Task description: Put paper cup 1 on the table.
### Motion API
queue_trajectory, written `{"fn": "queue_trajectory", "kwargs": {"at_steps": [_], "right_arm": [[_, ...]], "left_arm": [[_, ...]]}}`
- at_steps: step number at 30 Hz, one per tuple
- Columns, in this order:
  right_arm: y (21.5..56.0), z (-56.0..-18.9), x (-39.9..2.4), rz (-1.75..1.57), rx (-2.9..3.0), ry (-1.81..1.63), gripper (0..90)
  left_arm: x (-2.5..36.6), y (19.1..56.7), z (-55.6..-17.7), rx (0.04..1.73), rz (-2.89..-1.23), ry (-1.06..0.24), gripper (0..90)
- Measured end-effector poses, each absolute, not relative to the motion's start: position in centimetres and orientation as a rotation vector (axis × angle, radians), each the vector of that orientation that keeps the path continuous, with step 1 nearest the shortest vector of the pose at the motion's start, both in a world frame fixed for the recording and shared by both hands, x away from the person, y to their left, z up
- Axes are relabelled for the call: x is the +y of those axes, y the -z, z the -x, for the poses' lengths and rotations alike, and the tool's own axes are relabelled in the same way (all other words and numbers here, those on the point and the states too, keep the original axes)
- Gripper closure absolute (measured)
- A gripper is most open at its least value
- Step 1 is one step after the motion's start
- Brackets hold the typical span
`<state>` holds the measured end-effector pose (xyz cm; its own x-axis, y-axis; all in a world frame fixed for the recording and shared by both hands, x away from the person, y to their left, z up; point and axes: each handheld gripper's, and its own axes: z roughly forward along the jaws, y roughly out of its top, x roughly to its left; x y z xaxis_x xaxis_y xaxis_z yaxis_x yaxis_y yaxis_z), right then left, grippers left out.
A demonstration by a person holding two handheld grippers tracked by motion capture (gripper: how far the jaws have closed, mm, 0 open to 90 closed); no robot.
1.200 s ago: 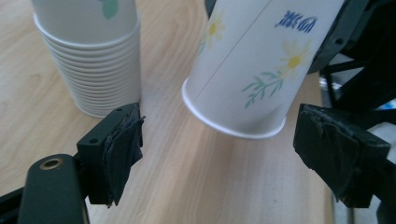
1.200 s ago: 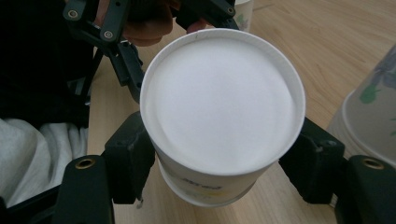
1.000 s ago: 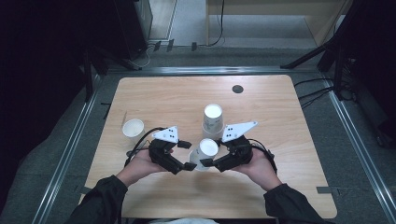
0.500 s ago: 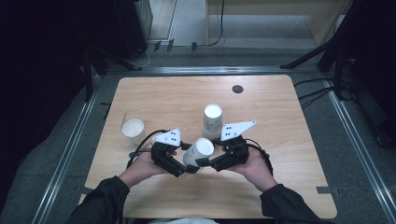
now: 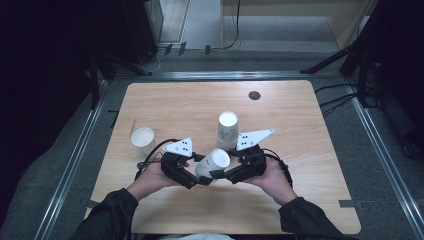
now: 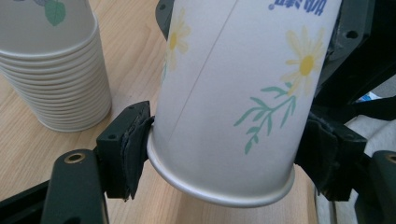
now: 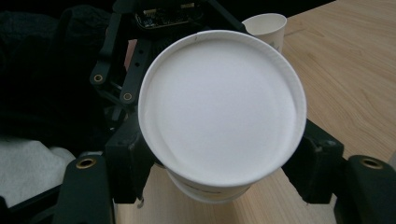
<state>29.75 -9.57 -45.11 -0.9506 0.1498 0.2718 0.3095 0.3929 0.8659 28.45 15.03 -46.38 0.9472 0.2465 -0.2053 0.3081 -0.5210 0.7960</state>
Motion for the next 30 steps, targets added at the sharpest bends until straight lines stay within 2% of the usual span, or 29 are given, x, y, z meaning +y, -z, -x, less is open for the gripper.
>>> {"fn": "queue_trajectory", "kwargs": {"at_steps": [4, 8, 12, 22, 30], "right_arm": [[45.3, -29.7, -9.3, 0.405, -2.488, 1.584, 20.7], [45.1, -29.2, -9.3, 0.406, -2.586, 1.569, 16.5], [45.0, -28.9, -10.0, 0.395, -2.625, 1.547, 16.0], [45.8, -28.8, -10.1, 0.361, -2.702, 1.432, 15.8], [47.3, -28.5, -8.4, 0.251, -2.778, 1.301, 17.9]], "left_arm": [[15.2, 46.2, -28.5, 0.402, -2.144, 0.074, 24.7], [16.0, 45.8, -28.8, 0.427, -2.133, 0.064, 24.7], [16.5, 45.6, -28.9, 0.434, -2.160, 0.048, 24.7], [15.1, 46.7, -28.3, 0.332, -2.451, -0.002, 24.4], [14.4, 47.7, -28.3, 0.327, -2.557, 0.049, 24.4]]}}
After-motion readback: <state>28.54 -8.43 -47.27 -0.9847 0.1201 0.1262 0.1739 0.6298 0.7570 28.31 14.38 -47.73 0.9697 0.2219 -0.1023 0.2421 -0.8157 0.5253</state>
